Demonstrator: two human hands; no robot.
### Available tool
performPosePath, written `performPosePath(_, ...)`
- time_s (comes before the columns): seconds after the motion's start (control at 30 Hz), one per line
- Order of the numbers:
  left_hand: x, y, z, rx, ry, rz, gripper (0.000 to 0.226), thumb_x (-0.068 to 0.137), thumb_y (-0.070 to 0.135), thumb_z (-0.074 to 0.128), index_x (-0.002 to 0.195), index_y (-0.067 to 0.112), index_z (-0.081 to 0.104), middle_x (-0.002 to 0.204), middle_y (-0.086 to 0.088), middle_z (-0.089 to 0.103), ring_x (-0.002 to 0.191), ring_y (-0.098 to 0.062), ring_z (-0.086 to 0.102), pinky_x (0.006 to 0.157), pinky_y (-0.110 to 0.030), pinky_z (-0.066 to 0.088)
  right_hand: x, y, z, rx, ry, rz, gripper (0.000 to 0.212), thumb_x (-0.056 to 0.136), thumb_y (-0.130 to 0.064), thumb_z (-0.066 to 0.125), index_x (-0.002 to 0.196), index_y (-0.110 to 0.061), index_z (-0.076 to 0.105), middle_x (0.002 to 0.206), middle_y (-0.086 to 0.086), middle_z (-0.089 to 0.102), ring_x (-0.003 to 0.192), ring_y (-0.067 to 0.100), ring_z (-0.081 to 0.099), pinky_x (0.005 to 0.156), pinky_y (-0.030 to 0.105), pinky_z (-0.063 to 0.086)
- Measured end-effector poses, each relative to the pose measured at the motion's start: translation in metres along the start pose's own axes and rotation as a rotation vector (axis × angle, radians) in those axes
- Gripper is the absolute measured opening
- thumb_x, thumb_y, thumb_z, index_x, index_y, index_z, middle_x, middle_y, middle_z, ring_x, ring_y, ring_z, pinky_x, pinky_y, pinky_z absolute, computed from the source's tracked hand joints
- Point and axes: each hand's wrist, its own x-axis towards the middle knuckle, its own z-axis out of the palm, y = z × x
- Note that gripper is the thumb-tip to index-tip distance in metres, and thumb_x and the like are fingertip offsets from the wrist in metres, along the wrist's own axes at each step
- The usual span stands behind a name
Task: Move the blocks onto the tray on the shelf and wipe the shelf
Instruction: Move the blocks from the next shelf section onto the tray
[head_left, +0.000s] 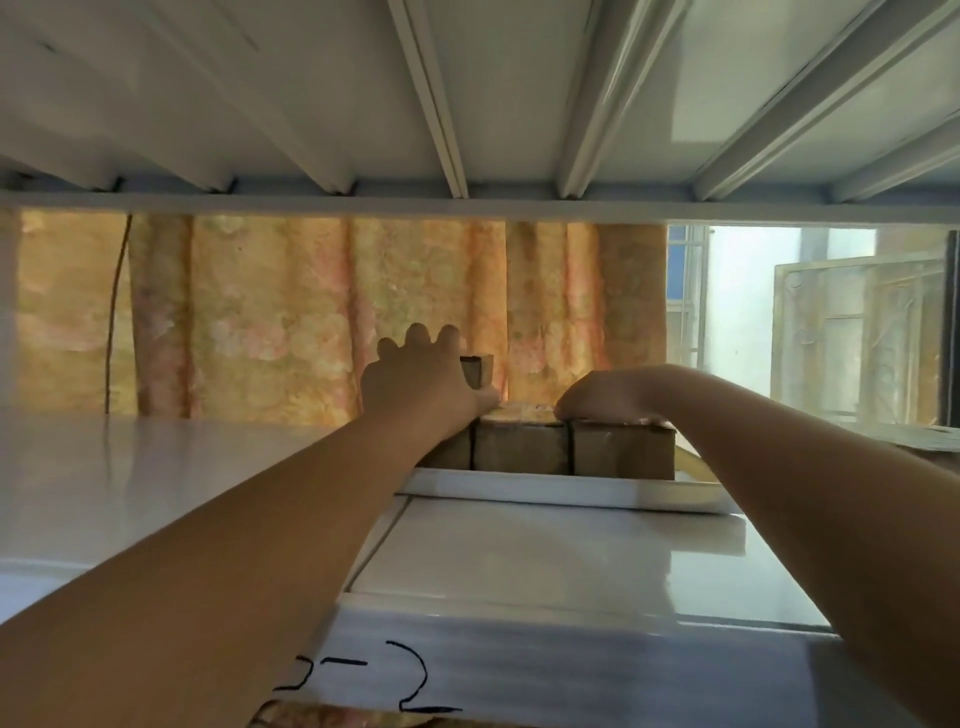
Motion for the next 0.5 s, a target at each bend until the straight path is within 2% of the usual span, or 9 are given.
performPosePath(0.07, 0.000, 0.000, 0.000, 0.041, 0.020, 0.010, 0.072, 0.079, 0.067, 0.050, 0.135, 0.024, 0.038, 0.135, -0.006, 0.042, 0.119, -0.033, 0.043, 0.073, -0.035, 0.032, 0.007, 0.001, 0.007, -0.040, 0.053, -0.058, 0.036, 0.102, -0.022, 0.031, 0.122, -0.009, 0.058, 0.131, 0.009, 0.056, 0.117, 0.024, 0.053, 0.094, 0.032, 0.040)
performPosePath(0.13, -0.001, 0.001, 0.000, 0.077, 0.022, 0.010, 0.071, 0.079, 0.070, 0.047, 0.132, 0.022, 0.042, 0.133, -0.007, 0.043, 0.118, -0.034, 0.044, 0.074, -0.036, 0.036, 0.015, 0.005, 0.013, -0.030, 0.095, -0.076, 0.036, 0.102, -0.018, 0.029, 0.121, -0.007, 0.058, 0.129, 0.011, 0.057, 0.115, 0.025, 0.054, 0.101, 0.036, 0.041)
performPosePath(0.27, 0.000, 0.002, -0.001, 0.095, 0.015, -0.007, 0.071, 0.079, 0.071, 0.046, 0.131, 0.022, 0.044, 0.132, -0.007, 0.043, 0.118, -0.034, 0.044, 0.081, -0.039, 0.042, 0.018, 0.010, 0.015, -0.061, 0.138, -0.114, 0.036, 0.102, -0.017, 0.030, 0.121, -0.007, 0.058, 0.128, 0.011, 0.058, 0.116, 0.025, 0.055, 0.102, 0.037, 0.042)
performPosePath(0.4, -0.001, 0.002, -0.002, 0.109, 0.024, -0.011, 0.069, 0.080, 0.068, 0.046, 0.132, 0.022, 0.043, 0.133, -0.008, 0.042, 0.118, -0.034, 0.043, 0.075, -0.036, 0.038, 0.011, 0.007, 0.018, 0.060, 0.175, -0.065, 0.040, 0.103, -0.018, 0.027, 0.130, -0.007, 0.054, 0.136, 0.011, 0.053, 0.123, 0.027, 0.051, 0.102, 0.034, 0.039)
performPosePath(0.5, 0.000, -0.001, -0.001, 0.062, 0.019, -0.013, 0.066, 0.081, 0.065, 0.047, 0.132, 0.022, 0.044, 0.131, -0.007, 0.043, 0.118, -0.034, 0.042, 0.073, -0.036, 0.035, 0.009, 0.005, 0.019, 0.105, 0.209, -0.055, 0.039, 0.101, -0.022, 0.034, 0.131, -0.009, 0.055, 0.136, 0.011, 0.054, 0.125, 0.028, 0.049, 0.103, 0.034, 0.039)
